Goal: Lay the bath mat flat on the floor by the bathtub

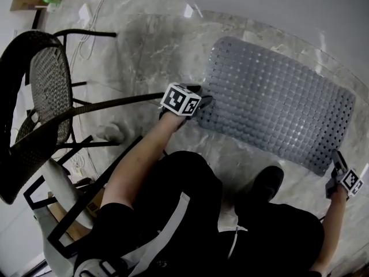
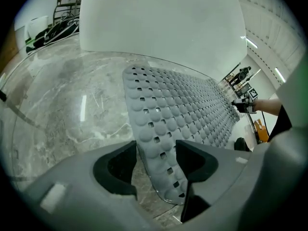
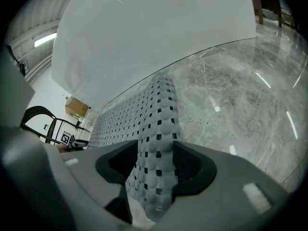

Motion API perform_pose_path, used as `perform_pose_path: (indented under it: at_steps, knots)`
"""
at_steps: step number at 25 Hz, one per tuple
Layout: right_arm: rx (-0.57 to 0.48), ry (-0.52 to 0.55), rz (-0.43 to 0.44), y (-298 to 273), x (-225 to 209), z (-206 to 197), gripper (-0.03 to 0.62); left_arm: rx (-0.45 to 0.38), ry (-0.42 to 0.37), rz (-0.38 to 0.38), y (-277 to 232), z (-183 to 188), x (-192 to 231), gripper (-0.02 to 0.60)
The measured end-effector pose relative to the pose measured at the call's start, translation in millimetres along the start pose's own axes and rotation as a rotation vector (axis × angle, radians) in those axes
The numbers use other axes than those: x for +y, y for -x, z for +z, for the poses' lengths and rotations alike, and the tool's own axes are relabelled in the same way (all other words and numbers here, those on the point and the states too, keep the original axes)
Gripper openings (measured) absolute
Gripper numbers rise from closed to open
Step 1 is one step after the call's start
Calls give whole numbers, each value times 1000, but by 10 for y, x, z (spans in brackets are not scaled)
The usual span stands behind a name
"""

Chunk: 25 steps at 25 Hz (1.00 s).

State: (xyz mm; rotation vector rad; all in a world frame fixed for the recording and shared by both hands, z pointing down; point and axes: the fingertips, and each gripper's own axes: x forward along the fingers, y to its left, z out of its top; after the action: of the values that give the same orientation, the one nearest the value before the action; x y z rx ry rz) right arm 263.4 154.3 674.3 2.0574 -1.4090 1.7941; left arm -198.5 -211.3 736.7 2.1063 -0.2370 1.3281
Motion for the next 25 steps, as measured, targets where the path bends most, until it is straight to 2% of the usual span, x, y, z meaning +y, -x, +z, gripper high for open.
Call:
perform_pose_path:
  at_steps: [5,7,13,18,22,25]
  knots:
    - [-24,-19,9,40,40,-20,227,20,6,-1,-25,16,-30,257]
    - [-25,-11,9,54,23,-36,227,1,28,-13,-16,24,-11,221]
    - [-34,-12,26,40,75,-36,227,-74,100,-68,21,59,38,193]
    - [-36,-20,4,46,56,-36,227,-91,121,-118,16,73,-15,193]
    - [-53,-57,37,25,99,-31,227,-105,157,-192,-27,131,-148,195]
    - [-54,-47,26,32,92,-29,227,-105,160,-207,-38,145,-193,195]
